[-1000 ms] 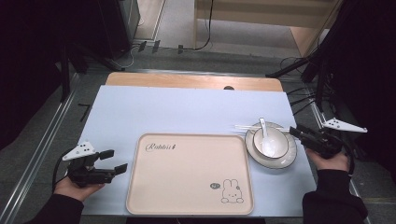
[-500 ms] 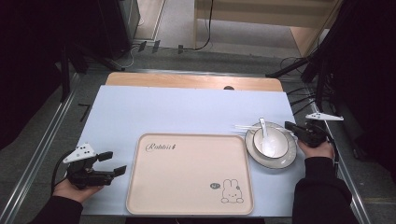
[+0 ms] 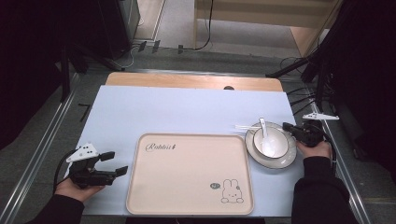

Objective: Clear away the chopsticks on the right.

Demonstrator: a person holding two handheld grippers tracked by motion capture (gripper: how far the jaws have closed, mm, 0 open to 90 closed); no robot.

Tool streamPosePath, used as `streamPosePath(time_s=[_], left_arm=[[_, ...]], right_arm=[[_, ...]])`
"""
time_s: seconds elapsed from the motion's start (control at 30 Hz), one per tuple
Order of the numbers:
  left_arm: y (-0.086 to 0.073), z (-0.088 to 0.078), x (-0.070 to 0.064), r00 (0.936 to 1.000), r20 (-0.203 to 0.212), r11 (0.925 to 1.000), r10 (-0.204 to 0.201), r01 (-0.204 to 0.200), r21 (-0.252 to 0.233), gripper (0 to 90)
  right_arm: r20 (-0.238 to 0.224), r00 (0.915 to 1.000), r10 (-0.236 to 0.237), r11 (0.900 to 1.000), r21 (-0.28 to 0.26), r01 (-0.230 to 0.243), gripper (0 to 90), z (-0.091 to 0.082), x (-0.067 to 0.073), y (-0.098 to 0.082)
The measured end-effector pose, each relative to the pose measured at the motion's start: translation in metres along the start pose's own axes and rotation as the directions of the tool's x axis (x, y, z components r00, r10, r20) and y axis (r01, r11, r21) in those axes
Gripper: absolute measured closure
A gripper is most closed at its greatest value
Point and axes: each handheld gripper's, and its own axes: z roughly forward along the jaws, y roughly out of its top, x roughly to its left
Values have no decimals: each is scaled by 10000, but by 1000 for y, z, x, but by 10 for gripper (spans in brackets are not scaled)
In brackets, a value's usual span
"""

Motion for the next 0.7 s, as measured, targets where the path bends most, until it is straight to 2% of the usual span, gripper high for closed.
streamPosePath(time_s=[0.23, 0.43, 0.7], left_arm=[[2, 3, 0, 9999, 82, 10000, 80, -81, 42, 202], [4, 6, 0, 9998, 116, 9998, 164, -165, 87, 203], [4, 6, 1, 9998, 156, 9999, 154, -155, 63, 204]], right_arm=[[63, 9999, -92, 10000, 12, 92, 900, 3, 1, 1], [55, 9998, -172, 9994, 314, 170, 900, -1, -1, -2], [-39, 9996, -268, 9987, 427, 270, 900, -9, -2, -6]])
